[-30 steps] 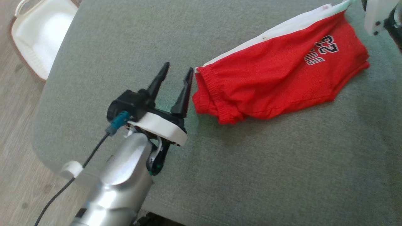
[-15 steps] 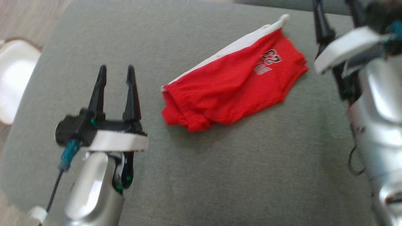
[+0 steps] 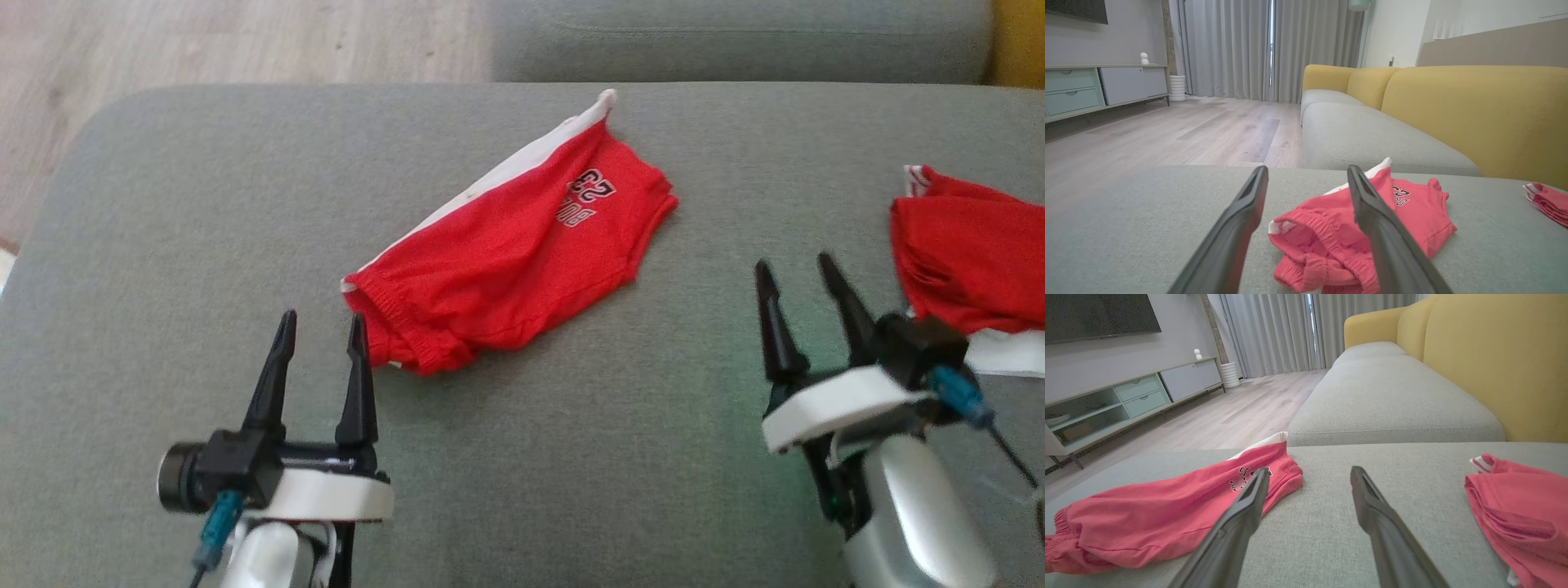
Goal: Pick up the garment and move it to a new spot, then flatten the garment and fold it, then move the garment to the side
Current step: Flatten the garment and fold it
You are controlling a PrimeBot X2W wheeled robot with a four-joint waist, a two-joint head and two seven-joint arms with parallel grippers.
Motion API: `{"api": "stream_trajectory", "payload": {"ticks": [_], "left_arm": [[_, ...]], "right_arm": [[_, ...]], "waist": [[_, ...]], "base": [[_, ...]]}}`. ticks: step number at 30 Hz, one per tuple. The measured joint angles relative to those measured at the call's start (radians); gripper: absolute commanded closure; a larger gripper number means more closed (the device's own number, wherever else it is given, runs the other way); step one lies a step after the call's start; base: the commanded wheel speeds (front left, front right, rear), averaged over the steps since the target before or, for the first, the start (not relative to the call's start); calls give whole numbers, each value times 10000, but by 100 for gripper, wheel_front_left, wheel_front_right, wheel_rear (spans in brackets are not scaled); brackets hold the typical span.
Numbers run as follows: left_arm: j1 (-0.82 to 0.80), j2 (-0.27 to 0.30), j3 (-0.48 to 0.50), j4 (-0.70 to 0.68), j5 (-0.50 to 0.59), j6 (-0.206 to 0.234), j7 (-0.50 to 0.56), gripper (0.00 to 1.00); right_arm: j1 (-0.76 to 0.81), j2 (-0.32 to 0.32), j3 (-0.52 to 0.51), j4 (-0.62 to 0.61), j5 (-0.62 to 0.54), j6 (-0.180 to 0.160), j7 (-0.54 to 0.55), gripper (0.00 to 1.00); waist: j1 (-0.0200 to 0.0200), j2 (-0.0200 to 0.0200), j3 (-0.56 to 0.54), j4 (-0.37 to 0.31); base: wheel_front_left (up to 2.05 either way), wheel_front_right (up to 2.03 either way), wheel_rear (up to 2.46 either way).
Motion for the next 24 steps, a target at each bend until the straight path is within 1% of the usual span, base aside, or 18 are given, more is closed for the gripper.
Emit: {"api": "stream_trajectory", "payload": {"ticks": [3,6,9,13,19,24], "left_arm": [[296,-88,88,2,104,-10,0,0],[675,-188,240,-100,205,-19,0,0],[726,-226,395,-251,234,-63,0,0],[725,-238,397,-309,249,-107,0,0],[585,-242,307,-336,313,-180,0,0],[259,-249,-56,-403,50,-155,0,0]], "right_arm": [[528,90,180,-286,253,0,-10,0],[865,94,79,-627,510,0,-58,0],[1052,96,-8,-731,639,0,-105,0],[1099,98,-186,-894,639,0,-81,0],[1007,98,-288,-1022,573,0,525,0],[242,98,-334,-552,1622,0,1517,0]], "waist": [[1,0,-114,-280],[2,0,-203,-477],[2,0,-211,-464],[2,0,-164,-359],[3,0,141,-29],[3,0,569,358]], "base": [[0,0,0],[0,0,0],[0,0,0],[0,0,0],[0,0,0],[0,0,0]]}}
